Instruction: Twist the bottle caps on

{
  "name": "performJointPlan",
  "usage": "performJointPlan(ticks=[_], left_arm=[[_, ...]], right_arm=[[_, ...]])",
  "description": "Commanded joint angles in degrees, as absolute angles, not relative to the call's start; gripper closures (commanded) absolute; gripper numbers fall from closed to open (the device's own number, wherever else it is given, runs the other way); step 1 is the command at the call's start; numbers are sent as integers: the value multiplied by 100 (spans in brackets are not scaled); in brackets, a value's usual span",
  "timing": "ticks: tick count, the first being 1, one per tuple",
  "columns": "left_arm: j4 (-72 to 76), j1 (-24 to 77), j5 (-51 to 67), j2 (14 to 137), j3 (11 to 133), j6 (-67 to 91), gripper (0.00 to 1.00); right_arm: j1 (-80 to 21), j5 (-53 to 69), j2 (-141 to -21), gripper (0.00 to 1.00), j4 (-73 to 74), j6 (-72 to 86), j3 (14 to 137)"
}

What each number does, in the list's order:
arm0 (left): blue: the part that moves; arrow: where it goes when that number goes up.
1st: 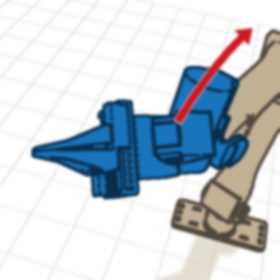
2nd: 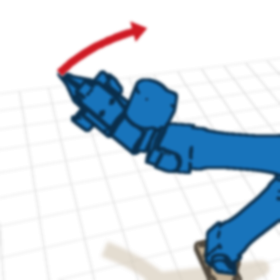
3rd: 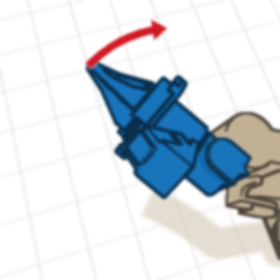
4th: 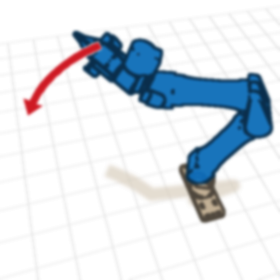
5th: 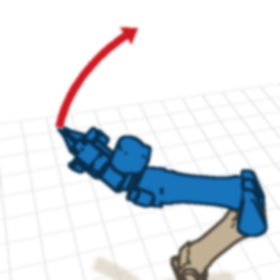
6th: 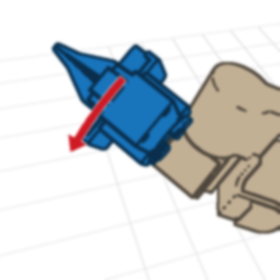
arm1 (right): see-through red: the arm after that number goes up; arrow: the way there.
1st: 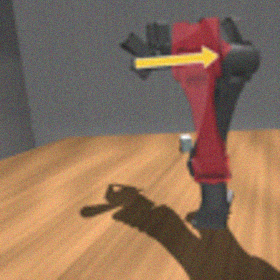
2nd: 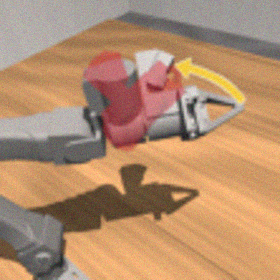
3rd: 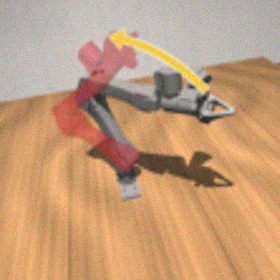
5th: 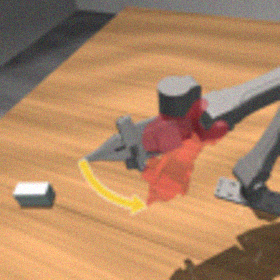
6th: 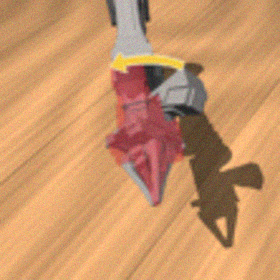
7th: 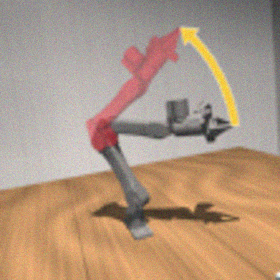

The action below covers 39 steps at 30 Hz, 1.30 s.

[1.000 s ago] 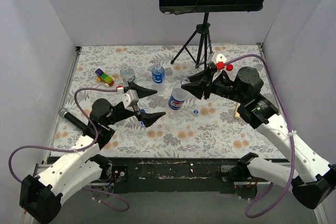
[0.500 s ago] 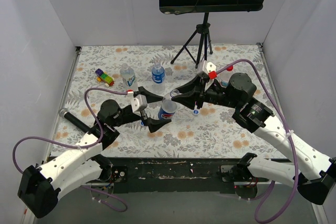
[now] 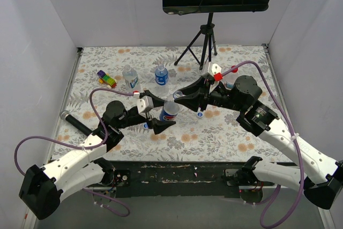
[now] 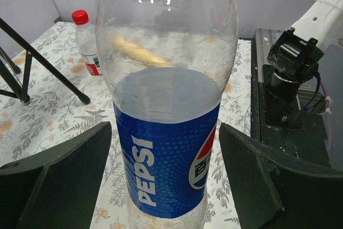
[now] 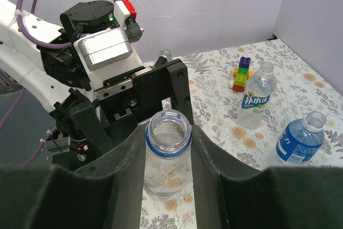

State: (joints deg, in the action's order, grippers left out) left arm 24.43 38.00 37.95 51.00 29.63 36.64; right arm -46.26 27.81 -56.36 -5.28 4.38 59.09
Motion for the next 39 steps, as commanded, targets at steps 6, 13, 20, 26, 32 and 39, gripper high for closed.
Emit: performJointPlan(ticks=[6,13,20,26,32,39], left_arm=[[2435,3823,3437,5142,3094,3876,29],[2487,3823,3507,5150,3085,3981,37],[2400,3823,3446,5150,3138,4025,52],[1979,3823,2691,5045,3287,3999,60],[1670,3753,1181,4887,3375,4183,61],[1599,3148,-763,4396,3340,4649,60]], right_arm=[[-4676,2777,-5528,99,-1037,501,5862],[-4685,2830,-5563,99,-1072,527,5854],[-4693,2839,-5590,99,-1064,580,5880],[-4693,2655,-5599,55,-827,598,6020],[-4693,1953,-5581,30,-274,387,6275],[-4693,1608,-6168,27,342,176,6512]])
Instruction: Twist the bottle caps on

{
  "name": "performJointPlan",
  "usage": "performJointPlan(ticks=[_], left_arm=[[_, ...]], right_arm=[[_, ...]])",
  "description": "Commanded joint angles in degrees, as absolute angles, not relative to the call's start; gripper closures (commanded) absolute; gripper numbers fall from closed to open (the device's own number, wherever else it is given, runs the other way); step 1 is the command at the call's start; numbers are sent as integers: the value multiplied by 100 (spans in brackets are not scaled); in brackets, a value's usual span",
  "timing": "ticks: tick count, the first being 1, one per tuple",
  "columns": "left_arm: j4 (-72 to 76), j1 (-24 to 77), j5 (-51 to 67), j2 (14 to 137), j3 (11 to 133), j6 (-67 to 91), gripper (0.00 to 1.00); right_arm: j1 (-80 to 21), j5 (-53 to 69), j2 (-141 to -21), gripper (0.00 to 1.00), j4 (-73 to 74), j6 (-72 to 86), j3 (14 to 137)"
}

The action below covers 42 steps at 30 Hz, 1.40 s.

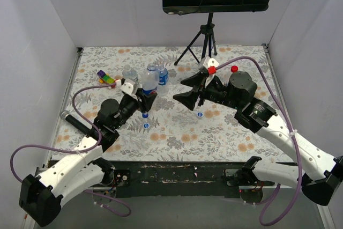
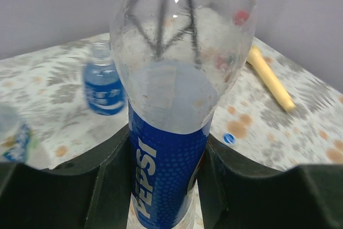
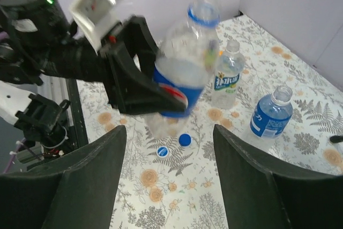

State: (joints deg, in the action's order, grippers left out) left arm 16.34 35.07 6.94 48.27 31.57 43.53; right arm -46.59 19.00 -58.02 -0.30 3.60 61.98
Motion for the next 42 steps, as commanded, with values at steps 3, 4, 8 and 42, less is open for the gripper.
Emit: performJointPlan(ticks=[3,4,8,42], left_arm=[[1705,2849,-1159,4088,3235,4667,60],[1749,2735,-1256,3948,3208,4667,59],[1907,2365,-1660,3560,3068,4632,58],[2224,1969,-2048,3067,2856,4254,56]], right_arm=[[-4790,1495,-6643,27,457,18,6539],[-4842,1433,-6827,27,509,18,6574],[-5307,916,-7793,27,834,-342,6968],[-6126,-712,-12920,51,1987,-97,10257]])
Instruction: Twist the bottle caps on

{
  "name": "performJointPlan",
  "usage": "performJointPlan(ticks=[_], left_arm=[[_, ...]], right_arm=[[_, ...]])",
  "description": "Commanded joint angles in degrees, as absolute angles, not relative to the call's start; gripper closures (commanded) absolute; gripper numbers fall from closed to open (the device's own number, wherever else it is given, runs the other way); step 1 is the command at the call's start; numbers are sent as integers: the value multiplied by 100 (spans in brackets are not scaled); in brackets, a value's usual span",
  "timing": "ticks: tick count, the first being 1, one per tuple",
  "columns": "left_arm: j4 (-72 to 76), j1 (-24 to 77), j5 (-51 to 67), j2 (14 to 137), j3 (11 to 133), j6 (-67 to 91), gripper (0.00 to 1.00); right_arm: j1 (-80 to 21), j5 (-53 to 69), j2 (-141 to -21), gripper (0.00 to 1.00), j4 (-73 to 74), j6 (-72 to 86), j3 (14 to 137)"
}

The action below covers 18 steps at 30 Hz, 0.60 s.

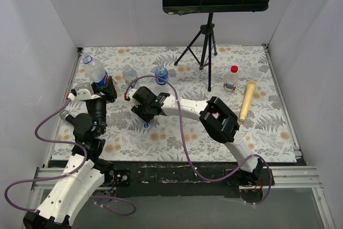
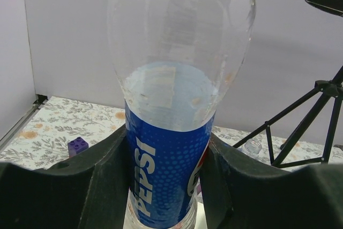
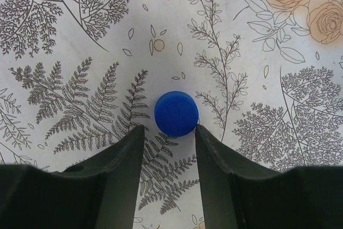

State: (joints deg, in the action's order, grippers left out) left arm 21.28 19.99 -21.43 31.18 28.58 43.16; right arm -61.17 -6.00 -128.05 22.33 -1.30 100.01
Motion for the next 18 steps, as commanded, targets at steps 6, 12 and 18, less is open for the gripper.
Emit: performJointPlan(ticks=[6,12,18], left_arm=[[2224,1969,-1943,3076,2856,4254,56],[2233,1960,-1855,3068,2839,4254,56],[2241,1960,-1819,3059,2839,4254,56]], right_arm=[[-6100,-774,-12929,60,1828,-79,10108],[-6073,-809,-12903,77,1837,-53,10081],[-6073,-546,-12744,63,1767,-61,9976]])
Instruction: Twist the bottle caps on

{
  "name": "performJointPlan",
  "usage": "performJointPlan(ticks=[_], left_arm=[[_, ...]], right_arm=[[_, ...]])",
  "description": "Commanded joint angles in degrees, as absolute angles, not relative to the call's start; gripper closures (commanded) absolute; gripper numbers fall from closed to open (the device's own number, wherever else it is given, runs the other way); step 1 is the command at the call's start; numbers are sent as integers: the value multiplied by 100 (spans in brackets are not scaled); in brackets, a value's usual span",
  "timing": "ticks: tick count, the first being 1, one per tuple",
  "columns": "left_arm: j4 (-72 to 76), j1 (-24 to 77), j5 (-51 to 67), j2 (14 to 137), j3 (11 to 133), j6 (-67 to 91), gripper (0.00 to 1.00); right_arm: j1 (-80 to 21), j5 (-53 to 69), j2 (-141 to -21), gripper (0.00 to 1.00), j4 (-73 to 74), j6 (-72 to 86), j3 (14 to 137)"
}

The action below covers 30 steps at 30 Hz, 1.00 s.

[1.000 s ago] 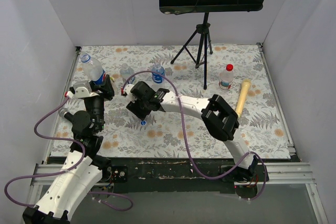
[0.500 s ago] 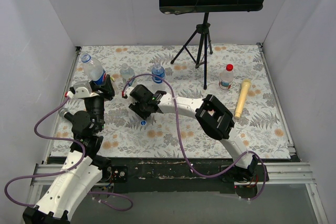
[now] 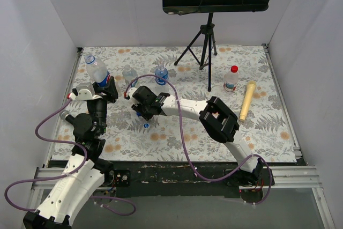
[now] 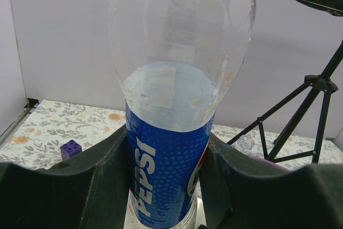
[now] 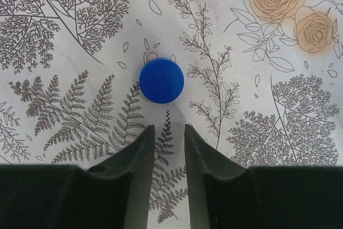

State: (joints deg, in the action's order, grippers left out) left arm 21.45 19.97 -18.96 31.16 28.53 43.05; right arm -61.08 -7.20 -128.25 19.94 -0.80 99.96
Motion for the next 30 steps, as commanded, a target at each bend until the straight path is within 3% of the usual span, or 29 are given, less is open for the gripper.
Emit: performJointPlan(ticks=[1,3,5,15,18,26,30], left_arm=[[2233,1960,-1819,3050,2839,4245,56],[2241,1960,-1828,3050,2830,4245,56],[2241,1960,-1828,3059,2830,4254,56],[2233,1960,-1819,3059,2830,4245,56],[2241,1960,-1811,3050,2830,4245,56],[2259,1960,-1662,3041,2821,4254,56],[2320,1960,-1285,3041,2804,4201,55]], right_arm=[[-6065,-493,-12744,55,1714,-70,9976],[-6064,-361,-12814,45,1644,-97,10010],[-6064,-317,-12893,41,1591,-97,10072],[-5985,-220,-13262,42,1275,-44,10371],[-5977,-220,-13385,45,1274,-44,10485],[-5950,-439,-13105,70,1450,-70,10144],[-5854,-588,-12552,72,1564,-44,9424]])
